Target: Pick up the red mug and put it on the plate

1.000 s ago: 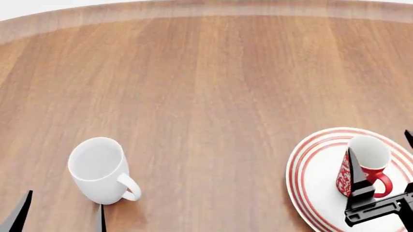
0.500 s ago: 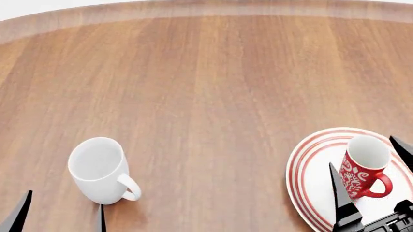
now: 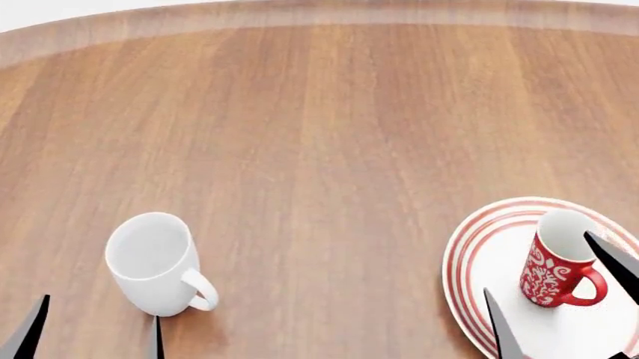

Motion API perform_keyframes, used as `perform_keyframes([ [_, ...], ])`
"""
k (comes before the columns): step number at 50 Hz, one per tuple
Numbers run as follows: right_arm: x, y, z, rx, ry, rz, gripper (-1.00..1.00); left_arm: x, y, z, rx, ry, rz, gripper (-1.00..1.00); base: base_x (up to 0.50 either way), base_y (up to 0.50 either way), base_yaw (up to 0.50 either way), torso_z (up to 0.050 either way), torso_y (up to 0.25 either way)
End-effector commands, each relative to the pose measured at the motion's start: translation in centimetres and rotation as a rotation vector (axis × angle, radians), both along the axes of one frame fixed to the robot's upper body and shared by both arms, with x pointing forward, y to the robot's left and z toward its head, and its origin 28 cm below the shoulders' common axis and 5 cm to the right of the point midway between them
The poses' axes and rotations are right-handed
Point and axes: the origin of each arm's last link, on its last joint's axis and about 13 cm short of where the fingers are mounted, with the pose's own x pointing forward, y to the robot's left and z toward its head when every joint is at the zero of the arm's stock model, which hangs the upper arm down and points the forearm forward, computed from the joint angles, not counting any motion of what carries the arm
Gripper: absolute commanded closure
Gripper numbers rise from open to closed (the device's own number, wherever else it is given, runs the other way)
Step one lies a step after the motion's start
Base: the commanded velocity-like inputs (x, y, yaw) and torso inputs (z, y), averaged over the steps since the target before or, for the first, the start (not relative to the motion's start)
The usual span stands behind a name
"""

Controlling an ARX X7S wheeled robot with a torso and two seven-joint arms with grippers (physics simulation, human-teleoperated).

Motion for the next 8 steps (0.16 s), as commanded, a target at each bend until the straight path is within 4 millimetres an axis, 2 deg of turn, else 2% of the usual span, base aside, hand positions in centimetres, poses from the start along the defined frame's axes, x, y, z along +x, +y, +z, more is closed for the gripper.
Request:
perform_keyframes([
  [1, -1.11, 0.44, 0.35, -0.017, -0.034, 0.032, -1.00, 0.00, 0.00, 0.00, 0.000, -0.003, -0.001, -1.00, 0.00, 0.00, 0.00, 0.000, 0.000],
  [8, -1.73, 0.70, 0.45, -0.027, -0.053, 0.047, -1.00, 0.01, 0.00, 0.00, 0.000, -0.004, -0.001, -1.00, 0.00, 0.00, 0.00, 0.000, 0.000],
])
